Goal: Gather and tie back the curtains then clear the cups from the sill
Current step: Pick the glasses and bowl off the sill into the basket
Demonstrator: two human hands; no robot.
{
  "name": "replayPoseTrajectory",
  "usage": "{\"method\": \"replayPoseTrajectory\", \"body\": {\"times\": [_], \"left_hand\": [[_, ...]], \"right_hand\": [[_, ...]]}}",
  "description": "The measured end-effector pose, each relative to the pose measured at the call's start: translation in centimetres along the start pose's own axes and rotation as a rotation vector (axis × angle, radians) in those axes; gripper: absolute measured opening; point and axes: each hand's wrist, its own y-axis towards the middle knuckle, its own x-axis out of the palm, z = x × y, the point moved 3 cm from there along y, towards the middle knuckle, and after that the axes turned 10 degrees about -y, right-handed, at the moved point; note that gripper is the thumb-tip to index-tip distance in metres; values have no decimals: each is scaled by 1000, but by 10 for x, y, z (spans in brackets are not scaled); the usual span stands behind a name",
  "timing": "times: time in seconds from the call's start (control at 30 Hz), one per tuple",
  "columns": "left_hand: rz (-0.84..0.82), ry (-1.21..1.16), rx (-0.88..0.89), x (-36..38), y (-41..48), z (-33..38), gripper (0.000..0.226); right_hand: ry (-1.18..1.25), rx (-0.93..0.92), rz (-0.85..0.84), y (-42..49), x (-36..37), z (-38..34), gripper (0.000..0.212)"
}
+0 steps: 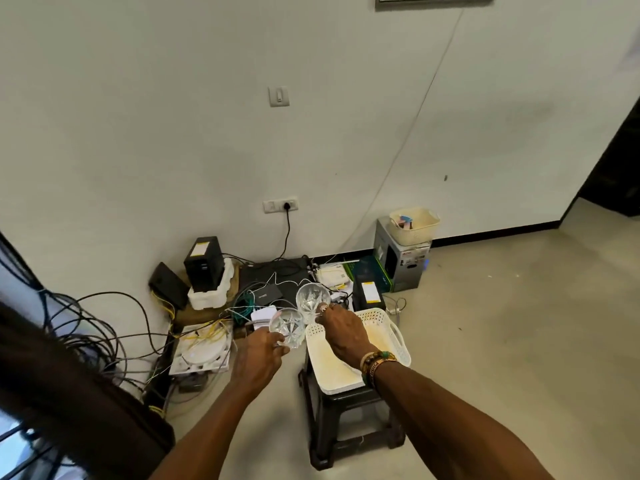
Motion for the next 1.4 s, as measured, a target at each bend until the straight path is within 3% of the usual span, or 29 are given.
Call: {"method": "replayPoseTrajectory", "body": {"times": [0.3,0.63,0.73,0.9,1.03,1.23,1.4], "left_hand": [[-33,-34,-53,63,82,29,26],[-104,-92,-131,106,132,25,16],[-126,-132,-191,129,138,20,23],[-187,-213,-297,193,146,-8,31],[-200,-160,-325,242,153,-31,24],[-265,-217,-391,298,163,-71,34],[-221,-276,-431,344,175,-108,39]], "right_hand": [[-19,5,-100,63,13,91,32],[27,47,-199,100,48,138,35],[61,82,-231,96,68,155,38],[93,129,-296,85,117,191,42],[76,192,-406,74,163,218,35],[94,263,-456,62,216,241,30],[128,311,-433,66,269,262,27]]}}
